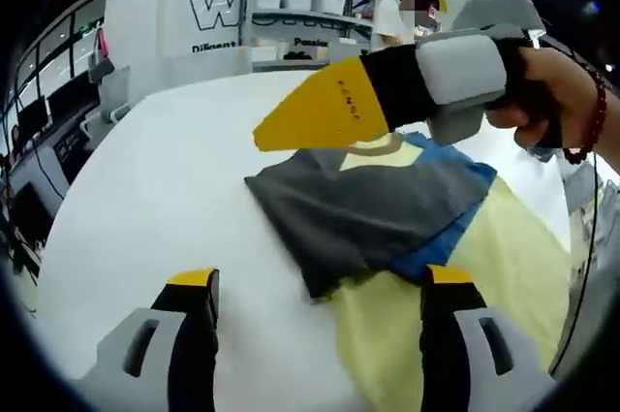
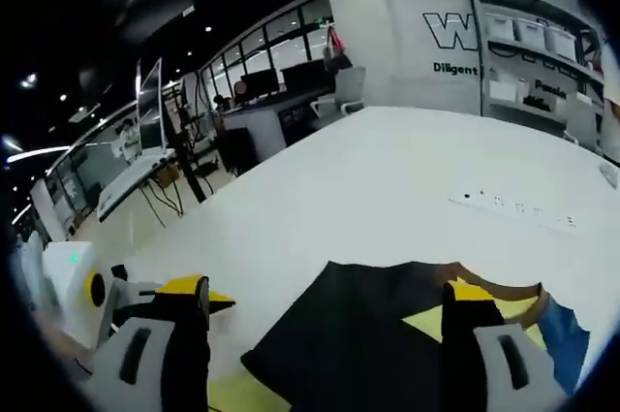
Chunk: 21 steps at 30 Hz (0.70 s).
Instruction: Fold the garment on the visible template until the final outline fits inside the template.
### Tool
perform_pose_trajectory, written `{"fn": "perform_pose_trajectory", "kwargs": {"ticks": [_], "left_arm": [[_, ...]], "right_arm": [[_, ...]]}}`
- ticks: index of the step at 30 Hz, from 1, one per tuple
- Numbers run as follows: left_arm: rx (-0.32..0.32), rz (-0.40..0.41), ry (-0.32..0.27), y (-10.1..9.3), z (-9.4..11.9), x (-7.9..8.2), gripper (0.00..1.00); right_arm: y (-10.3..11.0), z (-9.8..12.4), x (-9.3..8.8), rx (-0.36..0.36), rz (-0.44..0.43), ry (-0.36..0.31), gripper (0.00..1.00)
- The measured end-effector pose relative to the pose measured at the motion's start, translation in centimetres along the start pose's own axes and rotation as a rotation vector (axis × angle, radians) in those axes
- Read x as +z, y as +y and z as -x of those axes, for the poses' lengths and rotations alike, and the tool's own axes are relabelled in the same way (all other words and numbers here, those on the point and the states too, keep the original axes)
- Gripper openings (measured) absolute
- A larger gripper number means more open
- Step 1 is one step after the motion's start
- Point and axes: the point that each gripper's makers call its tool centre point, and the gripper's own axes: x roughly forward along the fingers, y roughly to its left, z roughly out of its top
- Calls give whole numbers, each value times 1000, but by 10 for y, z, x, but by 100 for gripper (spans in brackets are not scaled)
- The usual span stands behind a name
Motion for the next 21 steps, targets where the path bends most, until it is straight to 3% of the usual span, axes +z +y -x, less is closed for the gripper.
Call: {"fn": "perform_pose_trajectory", "kwargs": {"ticks": [1, 3, 4, 8, 14, 21], "left_arm": [[-13, 2, -1, -3, 1, 1, 90], [-41, -14, -6, -12, 6, 1, 91], [-50, -10, -6, -14, 8, 2, 91], [-71, -6, -1, -18, 11, 2, 98], [-72, -8, 3, -18, 14, 2, 99], [-40, -1, 26, -9, 13, -5, 84]], "right_arm": [[-1, 6, -8, -7, -4, 10, 99], [-16, 43, -43, -61, -39, 32, 99], [-20, 51, -50, -72, -45, 39, 99], [-27, 70, -65, -99, -56, 51, 99], [-40, 94, -84, -145, -78, 62, 99], [-60, 120, -103, -204, -128, 65, 99]]}}
